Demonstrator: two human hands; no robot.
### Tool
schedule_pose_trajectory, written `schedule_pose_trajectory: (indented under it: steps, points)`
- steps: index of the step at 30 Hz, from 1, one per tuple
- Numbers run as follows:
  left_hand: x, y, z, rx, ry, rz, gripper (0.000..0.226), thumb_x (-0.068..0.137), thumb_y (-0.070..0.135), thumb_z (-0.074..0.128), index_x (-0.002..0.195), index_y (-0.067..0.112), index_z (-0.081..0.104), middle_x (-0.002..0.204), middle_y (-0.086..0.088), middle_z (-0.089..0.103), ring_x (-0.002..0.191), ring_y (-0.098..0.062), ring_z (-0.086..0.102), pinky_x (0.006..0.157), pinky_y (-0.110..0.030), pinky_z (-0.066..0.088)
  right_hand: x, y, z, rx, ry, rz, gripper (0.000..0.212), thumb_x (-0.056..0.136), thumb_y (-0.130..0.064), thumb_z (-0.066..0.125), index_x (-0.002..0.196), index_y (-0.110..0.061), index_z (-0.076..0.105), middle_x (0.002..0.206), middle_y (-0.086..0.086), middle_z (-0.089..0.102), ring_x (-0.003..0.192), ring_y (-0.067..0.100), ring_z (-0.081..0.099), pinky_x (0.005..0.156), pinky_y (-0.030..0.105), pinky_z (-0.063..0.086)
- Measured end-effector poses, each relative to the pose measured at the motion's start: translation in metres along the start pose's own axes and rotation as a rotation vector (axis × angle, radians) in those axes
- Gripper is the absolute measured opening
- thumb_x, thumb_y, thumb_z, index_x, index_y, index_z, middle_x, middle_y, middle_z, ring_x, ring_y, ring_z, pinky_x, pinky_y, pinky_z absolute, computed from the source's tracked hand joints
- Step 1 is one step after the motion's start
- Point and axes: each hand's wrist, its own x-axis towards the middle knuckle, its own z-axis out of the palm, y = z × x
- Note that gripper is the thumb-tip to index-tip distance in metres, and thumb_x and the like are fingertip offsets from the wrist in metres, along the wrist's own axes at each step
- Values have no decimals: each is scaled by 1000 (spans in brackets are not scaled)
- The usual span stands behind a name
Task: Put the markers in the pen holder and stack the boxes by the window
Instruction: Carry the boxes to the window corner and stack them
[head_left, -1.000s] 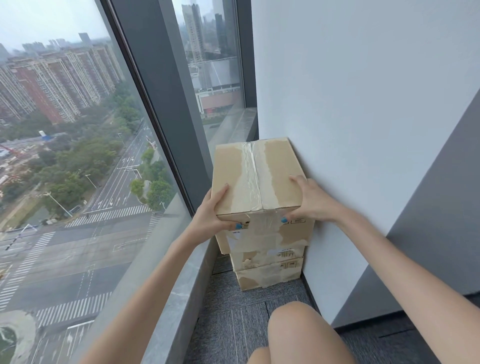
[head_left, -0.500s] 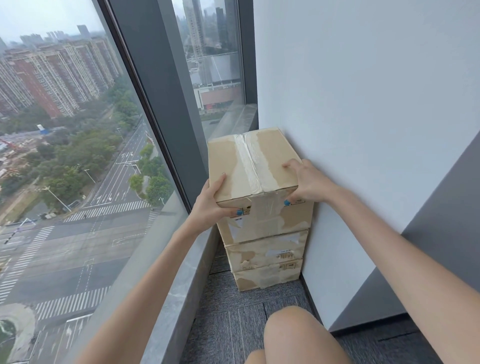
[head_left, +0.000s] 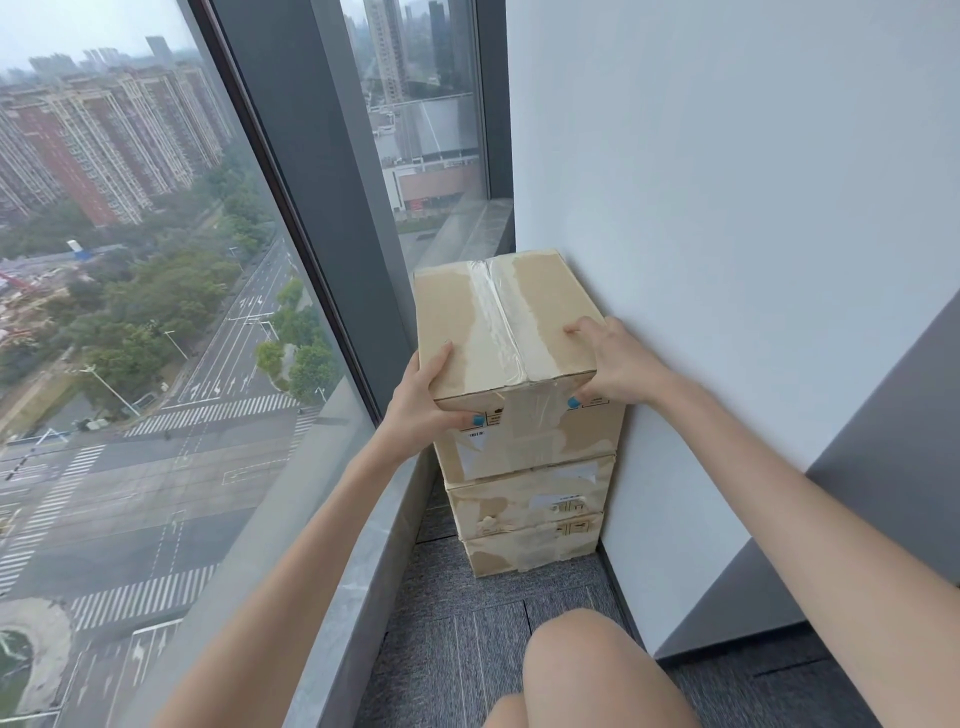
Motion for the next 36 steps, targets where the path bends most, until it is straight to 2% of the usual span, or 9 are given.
schedule_pose_trajectory:
  steps: [11, 15, 19, 22, 25, 28, 31, 33, 36]
  points:
    - [-6, 1, 3, 12, 20, -7, 102, 67, 8, 83, 151, 27, 28, 147, 5, 30, 127, -15, 40, 98, -24, 39, -8, -2, 1, -4, -8, 13, 96, 58, -21, 85, 138, -30, 33, 129, 10, 33, 117, 31, 46, 94, 40, 46]
    - [-7, 0, 2, 0, 21, -19, 102, 66, 8, 83, 150, 28, 28, 145, 5, 31, 129, -17, 40, 104, -32, 43, -10, -4, 0, -11, -15, 20, 95, 59, -22, 85, 138, -30, 32, 130, 10, 32, 118, 31, 45, 93, 40, 46]
    - [-10, 1, 2, 26, -2, -3, 100, 70, 8, 80, 151, 29, 25, 149, 4, 26, 131, -16, 37, 100, -26, 41, -13, -5, -1, -18, -32, 33, 94, 63, -23, 84, 140, -31, 29, 131, 10, 30, 123, 30, 40, 97, 42, 44]
    - [-13, 2, 3, 84, -4, -12, 97, 72, 15, 79, 150, 35, 25, 159, -1, 9, 143, -21, 24, 109, -31, 35, -20, -6, 0, -36, -13, 30, 92, 68, -24, 81, 144, -29, 28, 137, 11, 26, 131, 30, 30, 102, 42, 40]
    - [-20, 3, 8, 298, 98, 51, 87, 73, 27, 77, 147, 35, 32, 161, -2, -3, 147, -22, 1, 117, -42, 16, -31, -9, 5, -79, 70, 7, 84, 74, -25, 75, 145, -23, 29, 150, 13, 17, 141, 29, 17, 109, 40, 28]
    - [-28, 4, 12, 542, 211, 267, 68, 77, 34, 72, 139, 31, 46, 160, 2, 13, 147, -20, 5, 117, -41, 10, -41, -13, 12, -177, 152, -86, 76, 77, -28, 74, 142, -17, 35, 155, 12, 17, 145, 25, 12, 115, 39, 17]
    - [-28, 5, 15, 615, 274, 429, 45, 83, 30, 66, 127, 26, 57, 148, 6, 42, 140, -16, 31, 116, -38, 22, -46, -16, 22, -202, 219, -202, 66, 80, -26, 70, 138, -17, 40, 153, 8, 28, 144, 23, 20, 119, 38, 10]
    - [-33, 7, 18, 640, 327, 494, 36, 84, 22, 64, 120, 23, 61, 135, 8, 55, 128, -15, 46, 110, -32, 29, -53, -20, 32, -211, 308, -254, 56, 83, -21, 67, 134, -16, 45, 147, 5, 39, 140, 22, 30, 120, 38, 11]
    - [-37, 9, 24, 640, 293, 457, 36, 86, 12, 60, 122, 20, 60, 131, 7, 58, 124, -16, 49, 107, -31, 33, -60, -22, 36, -235, 274, -252, 51, 86, -13, 62, 134, -13, 46, 146, 5, 42, 138, 23, 35, 118, 39, 18]
